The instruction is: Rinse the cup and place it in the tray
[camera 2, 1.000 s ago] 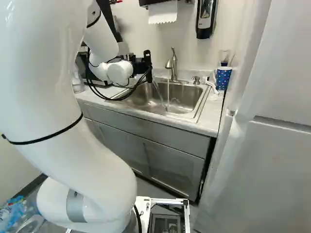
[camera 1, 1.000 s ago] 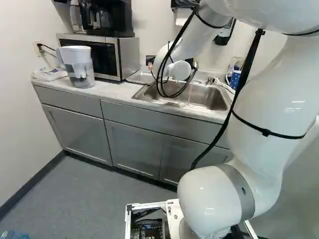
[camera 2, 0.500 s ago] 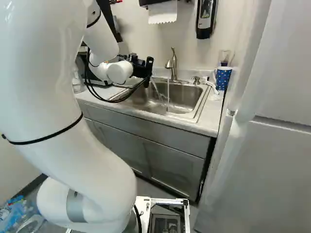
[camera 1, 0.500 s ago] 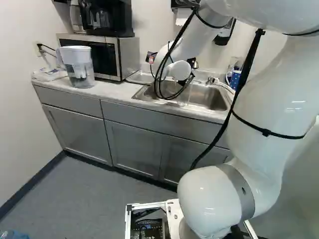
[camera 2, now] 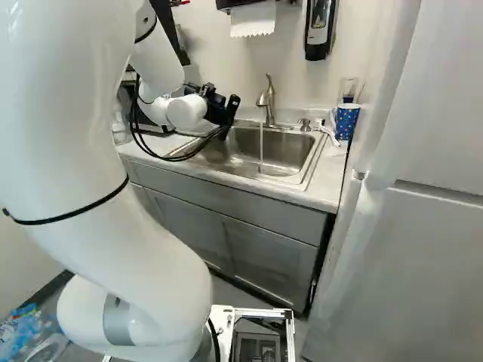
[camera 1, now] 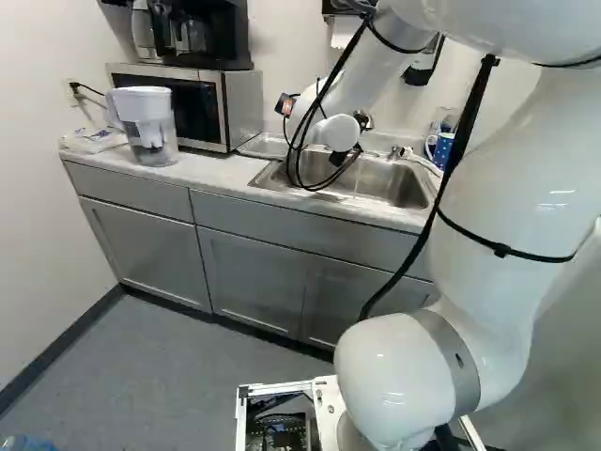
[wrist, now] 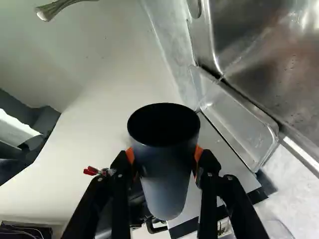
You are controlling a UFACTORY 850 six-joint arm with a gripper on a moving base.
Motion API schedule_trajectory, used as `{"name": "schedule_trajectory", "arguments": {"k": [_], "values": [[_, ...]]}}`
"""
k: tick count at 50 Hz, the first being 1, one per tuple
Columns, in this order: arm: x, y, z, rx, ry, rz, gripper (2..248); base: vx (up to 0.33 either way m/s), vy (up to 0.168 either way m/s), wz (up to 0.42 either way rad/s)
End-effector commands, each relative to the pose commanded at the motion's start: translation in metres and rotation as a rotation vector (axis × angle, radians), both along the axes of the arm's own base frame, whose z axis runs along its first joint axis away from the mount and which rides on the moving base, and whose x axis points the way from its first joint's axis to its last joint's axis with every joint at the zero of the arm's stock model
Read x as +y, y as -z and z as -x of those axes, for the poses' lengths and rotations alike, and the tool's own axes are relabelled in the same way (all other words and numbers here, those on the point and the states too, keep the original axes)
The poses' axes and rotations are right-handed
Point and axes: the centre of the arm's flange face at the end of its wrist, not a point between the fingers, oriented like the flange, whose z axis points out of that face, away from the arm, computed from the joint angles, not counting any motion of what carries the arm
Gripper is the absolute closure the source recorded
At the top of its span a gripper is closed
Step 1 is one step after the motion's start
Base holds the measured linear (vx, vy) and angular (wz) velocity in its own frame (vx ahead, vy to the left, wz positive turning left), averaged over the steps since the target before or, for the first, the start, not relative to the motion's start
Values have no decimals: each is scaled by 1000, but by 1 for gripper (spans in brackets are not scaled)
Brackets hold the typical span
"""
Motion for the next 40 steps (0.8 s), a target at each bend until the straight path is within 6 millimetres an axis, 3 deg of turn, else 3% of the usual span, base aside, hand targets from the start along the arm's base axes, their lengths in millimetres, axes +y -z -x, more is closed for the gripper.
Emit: {"name": "schedule_trajectory", "arguments": {"k": [40], "values": [[0,0,0,0,0,0,125,0,0,0]]}}
